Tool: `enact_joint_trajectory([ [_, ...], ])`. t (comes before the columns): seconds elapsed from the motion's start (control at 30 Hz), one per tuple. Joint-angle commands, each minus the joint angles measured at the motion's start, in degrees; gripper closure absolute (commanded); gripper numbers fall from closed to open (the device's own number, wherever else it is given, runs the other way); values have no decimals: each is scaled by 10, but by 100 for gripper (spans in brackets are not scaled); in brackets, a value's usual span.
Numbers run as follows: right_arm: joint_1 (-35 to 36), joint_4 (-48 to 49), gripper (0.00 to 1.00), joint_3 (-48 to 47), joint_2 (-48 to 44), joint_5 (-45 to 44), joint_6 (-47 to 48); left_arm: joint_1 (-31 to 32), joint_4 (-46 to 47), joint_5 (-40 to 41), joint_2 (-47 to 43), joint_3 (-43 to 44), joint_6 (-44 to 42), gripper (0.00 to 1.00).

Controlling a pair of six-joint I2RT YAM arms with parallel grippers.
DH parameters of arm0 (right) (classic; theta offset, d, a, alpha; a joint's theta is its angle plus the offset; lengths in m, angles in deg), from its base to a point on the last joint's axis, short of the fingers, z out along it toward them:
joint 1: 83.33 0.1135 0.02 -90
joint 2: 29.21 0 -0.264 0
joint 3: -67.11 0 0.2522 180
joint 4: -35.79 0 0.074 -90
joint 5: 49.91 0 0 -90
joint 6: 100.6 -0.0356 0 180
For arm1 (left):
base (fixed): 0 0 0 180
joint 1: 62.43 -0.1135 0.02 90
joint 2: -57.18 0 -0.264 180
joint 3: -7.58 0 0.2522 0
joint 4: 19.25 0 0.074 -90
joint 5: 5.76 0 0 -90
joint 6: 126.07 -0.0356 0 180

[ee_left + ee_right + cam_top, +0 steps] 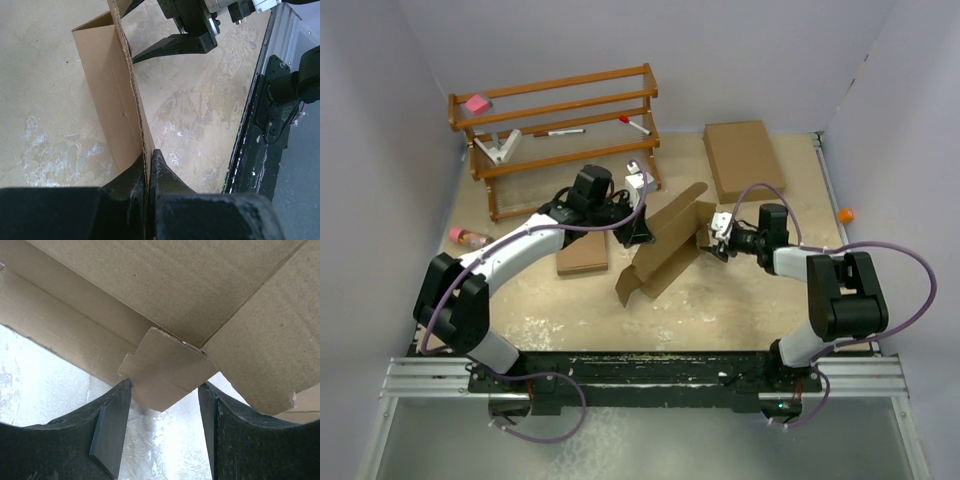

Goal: Fold the paper box

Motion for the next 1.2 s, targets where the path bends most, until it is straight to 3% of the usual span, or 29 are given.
enact_joint_trajectory([
  [0.0,19,36,41,-19,11,-27,-30,-3,24,-26,9,-7,4,96],
  [0.3,34,-38,64,-71,38,-41,-7,-10,31,-38,16,-8,10,96],
  [0.7,61,-95,66,-139,59,-77,-25,-36,50,-66,20,-13,32,96],
  [1.0,75,-133,84,-175,78,-93,-14,-55,61,-76,21,-21,46,96],
  [1.17,78,-142,87,-191,82,-92,-8,-69,70,-81,20,-23,59,96],
])
